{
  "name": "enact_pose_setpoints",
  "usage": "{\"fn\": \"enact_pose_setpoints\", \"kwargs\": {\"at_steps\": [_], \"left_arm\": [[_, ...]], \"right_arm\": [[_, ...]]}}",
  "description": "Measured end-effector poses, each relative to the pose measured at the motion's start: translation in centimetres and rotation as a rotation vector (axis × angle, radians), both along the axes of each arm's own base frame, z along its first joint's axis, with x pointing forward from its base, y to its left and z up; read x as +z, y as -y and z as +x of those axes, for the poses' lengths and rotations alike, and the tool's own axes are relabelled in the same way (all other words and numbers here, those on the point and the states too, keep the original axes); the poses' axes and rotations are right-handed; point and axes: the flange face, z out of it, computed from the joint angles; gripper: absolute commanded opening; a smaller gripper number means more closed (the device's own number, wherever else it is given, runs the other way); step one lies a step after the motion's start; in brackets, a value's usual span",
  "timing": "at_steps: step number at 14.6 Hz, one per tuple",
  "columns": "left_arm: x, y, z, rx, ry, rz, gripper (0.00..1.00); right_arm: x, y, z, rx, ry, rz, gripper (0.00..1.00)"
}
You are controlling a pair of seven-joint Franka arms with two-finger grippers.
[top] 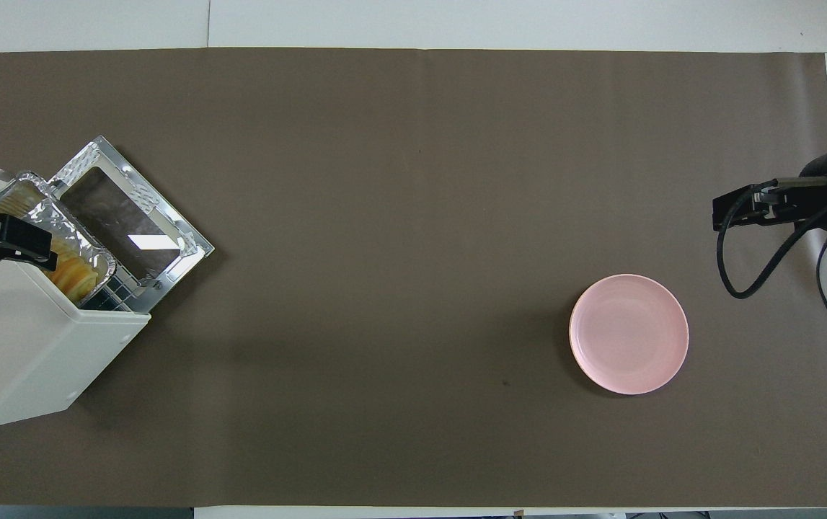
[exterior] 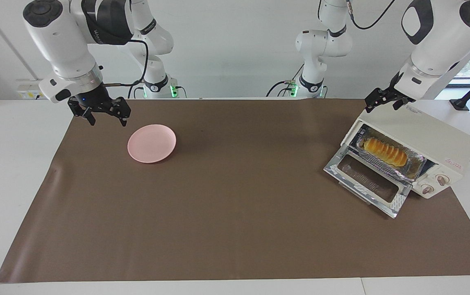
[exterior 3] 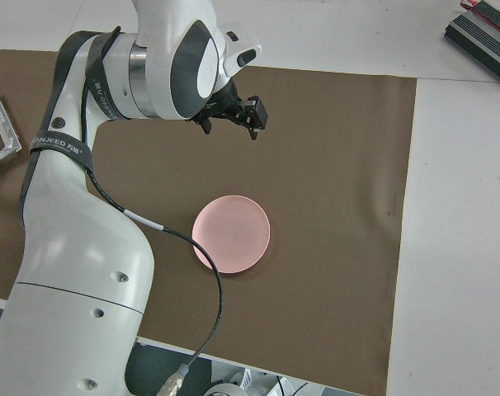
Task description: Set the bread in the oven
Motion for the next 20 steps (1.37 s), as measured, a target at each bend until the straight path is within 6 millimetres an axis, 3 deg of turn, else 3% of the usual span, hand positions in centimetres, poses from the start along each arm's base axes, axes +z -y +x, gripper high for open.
{"fn": "enact_pose_setpoints", "kwargs": {"at_steps": [7, 11, 20], "left_arm": [[0.7, 1.8, 0.1, -0.077, 0.038, -0.009, 1.0], [0.9, 0.7, 0.4, -0.056, 0.062, -0.028, 1.0], [2.1, 0.8, 0.6, -0.052, 0.088, -0.053, 1.0]], "right_arm": [[0.0, 0.0, 0.0, 0.0, 0.0, 0.0, 1.0], [0.0, 0.0, 0.0, 0.0, 0.0, 0.0, 1.0], [0.0, 0.0, 0.0, 0.0, 0.0, 0.0, 1.0]]}}
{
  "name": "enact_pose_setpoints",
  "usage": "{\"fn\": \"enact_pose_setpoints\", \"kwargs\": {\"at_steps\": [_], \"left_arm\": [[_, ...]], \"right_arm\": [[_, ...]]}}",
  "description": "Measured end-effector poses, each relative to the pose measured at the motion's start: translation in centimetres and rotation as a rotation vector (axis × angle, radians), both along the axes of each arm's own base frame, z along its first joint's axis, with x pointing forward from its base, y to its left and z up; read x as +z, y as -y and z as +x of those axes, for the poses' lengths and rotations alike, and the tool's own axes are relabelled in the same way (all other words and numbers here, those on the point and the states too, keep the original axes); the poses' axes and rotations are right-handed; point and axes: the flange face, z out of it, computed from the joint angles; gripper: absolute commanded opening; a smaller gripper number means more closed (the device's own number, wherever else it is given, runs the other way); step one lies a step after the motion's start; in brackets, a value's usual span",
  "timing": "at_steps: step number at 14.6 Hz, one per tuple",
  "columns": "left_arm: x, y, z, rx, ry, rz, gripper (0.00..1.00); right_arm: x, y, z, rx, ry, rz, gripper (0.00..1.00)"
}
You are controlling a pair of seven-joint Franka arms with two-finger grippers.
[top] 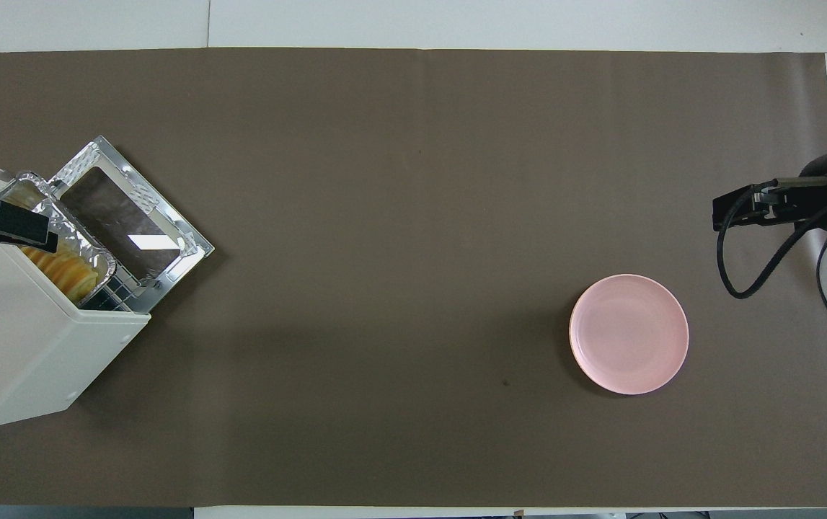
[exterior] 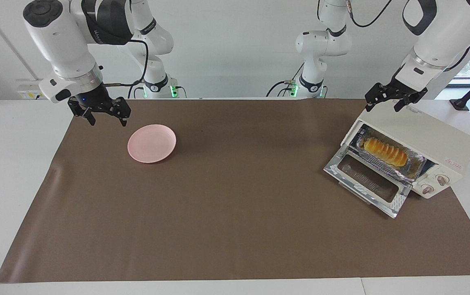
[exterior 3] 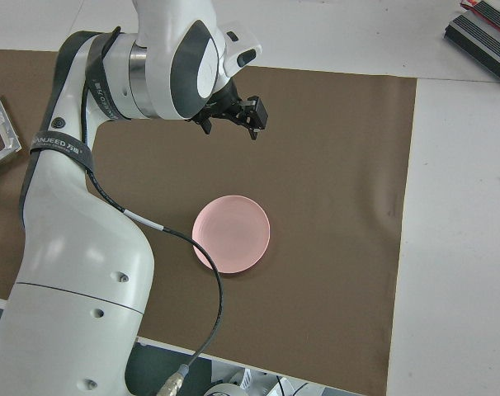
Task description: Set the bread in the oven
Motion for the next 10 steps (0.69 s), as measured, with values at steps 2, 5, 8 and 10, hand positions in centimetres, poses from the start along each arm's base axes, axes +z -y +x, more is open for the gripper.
{"fn": "enact_pose_setpoints", "kwargs": {"at_steps": [2, 5, 8, 10], "left_arm": [[-0.07, 0.04, 0.04, 0.0, -0.001, -0.002, 1.0], [-0.15, 0.05, 0.13, 0.0, 0.0, -0.003, 1.0], [-0.17, 0.05, 0.3, 0.001, 0.008, -0.003, 1.0], [-0.14, 0.06, 0.51, 0.001, 0.021, -0.004, 1.0]], "right_arm": [[0.0, 0.0, 0.0, 0.0, 0.0, 0.0, 1.0], [0.0, 0.0, 0.0, 0.0, 0.0, 0.0, 1.0], [0.0, 0.0, 0.0, 0.0, 0.0, 0.0, 1.0], [0.0, 0.0, 0.0, 0.0, 0.0, 0.0, 1.0]]}}
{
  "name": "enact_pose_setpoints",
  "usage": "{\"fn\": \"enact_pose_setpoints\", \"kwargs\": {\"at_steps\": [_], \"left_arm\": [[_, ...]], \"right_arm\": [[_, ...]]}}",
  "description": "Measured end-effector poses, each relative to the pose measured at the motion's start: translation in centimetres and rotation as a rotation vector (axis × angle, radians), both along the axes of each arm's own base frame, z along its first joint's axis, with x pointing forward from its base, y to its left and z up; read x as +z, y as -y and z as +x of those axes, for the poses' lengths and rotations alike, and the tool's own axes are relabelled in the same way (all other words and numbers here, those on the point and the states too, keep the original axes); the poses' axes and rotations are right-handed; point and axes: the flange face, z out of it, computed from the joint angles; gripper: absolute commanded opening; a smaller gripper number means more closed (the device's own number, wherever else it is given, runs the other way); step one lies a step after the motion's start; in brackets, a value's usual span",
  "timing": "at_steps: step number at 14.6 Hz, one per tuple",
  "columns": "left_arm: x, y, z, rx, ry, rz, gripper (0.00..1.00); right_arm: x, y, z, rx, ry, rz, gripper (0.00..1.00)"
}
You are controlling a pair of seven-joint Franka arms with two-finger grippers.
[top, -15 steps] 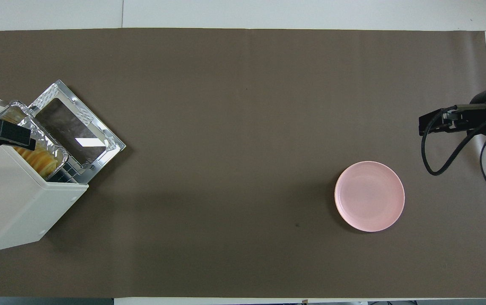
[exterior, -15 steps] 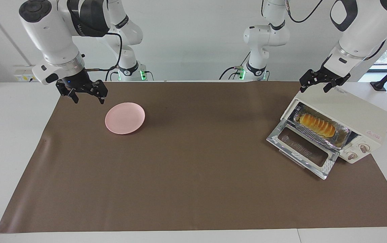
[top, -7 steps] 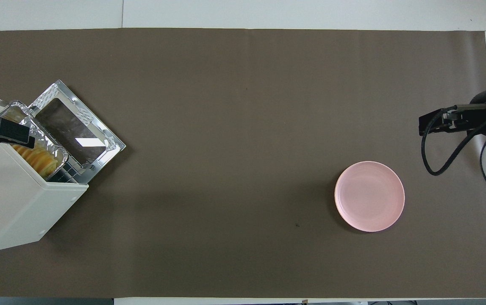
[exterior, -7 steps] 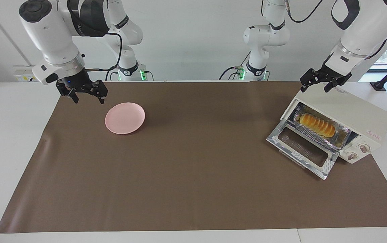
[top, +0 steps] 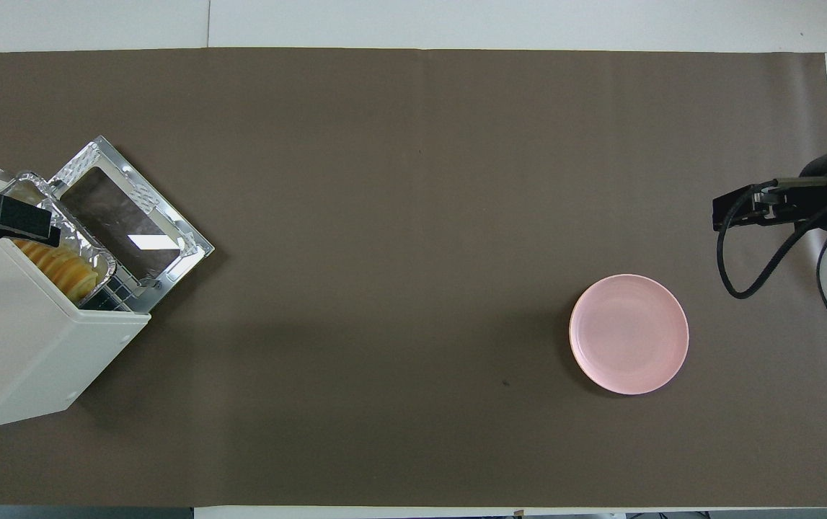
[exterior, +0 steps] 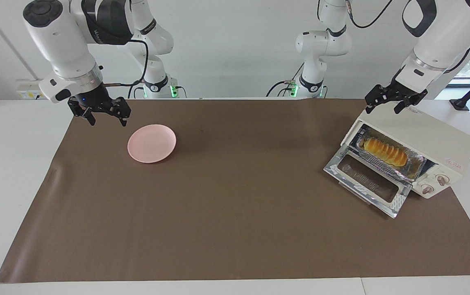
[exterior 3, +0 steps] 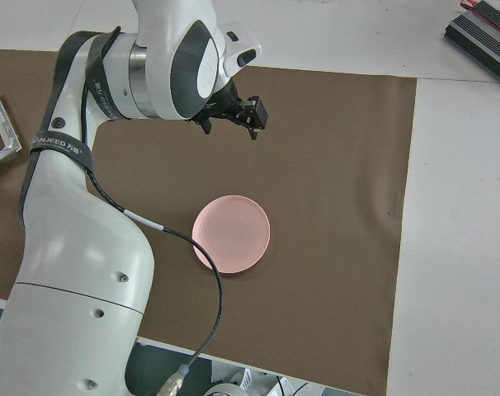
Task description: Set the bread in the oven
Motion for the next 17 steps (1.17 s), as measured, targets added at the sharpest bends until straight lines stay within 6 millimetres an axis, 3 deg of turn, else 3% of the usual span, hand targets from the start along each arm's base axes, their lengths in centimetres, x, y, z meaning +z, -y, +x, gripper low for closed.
{"fn": "enact_pose_setpoints", "kwargs": {"at_steps": [17], "left_arm": [[0.0, 1.1, 0.2, -0.019, 0.014, 0.0, 1.0]], "right_arm": [[0.0, 0.0, 0.0, 0.0, 0.0, 0.0, 1.0]]}}
